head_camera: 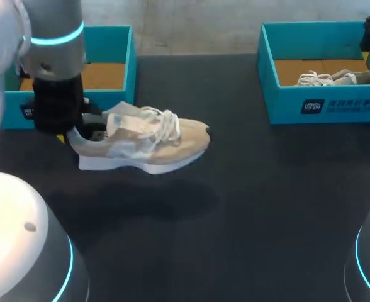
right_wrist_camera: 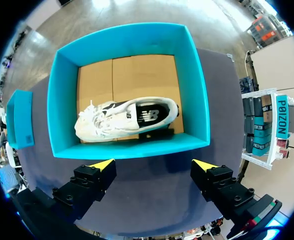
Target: Take the shoe out of the shoebox, open the shoe tongue, remove and reinsert the insole, then place the shoe into the shoebox
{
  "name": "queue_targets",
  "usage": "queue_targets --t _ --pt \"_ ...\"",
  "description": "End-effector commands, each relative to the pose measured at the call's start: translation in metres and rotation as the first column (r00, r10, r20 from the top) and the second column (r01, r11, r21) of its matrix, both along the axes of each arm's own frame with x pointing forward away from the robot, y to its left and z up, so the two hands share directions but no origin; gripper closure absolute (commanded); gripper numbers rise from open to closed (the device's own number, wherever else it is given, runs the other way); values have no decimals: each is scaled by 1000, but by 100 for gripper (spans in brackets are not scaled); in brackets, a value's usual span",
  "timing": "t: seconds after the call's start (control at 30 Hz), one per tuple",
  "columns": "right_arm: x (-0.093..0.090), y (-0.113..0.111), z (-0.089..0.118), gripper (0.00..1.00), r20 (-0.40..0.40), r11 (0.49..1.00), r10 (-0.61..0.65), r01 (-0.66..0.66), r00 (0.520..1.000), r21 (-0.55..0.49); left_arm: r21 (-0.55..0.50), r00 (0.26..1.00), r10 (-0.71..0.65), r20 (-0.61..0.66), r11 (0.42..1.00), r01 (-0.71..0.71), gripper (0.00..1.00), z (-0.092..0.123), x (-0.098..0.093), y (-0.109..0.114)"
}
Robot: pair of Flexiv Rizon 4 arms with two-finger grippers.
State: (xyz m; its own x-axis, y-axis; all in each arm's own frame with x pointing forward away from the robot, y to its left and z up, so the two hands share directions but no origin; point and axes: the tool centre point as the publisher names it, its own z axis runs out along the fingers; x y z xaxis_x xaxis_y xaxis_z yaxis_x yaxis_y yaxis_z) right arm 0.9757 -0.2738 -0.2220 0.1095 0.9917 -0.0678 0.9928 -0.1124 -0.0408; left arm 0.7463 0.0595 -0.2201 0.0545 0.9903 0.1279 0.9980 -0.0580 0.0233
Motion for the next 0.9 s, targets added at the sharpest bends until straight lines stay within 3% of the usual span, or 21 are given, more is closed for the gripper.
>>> queue_targets --t 0.03,0.9 --pt "-1 0 0 0 3 1000 -1 1 1000 -1 -3 953 -34 300 999 37 100 -11 -7 -9" --pt "-1 0 0 0 3 1000 -1 1 1000 -1 17 989 11 150 1000 -14 100 -40 -13 -50"
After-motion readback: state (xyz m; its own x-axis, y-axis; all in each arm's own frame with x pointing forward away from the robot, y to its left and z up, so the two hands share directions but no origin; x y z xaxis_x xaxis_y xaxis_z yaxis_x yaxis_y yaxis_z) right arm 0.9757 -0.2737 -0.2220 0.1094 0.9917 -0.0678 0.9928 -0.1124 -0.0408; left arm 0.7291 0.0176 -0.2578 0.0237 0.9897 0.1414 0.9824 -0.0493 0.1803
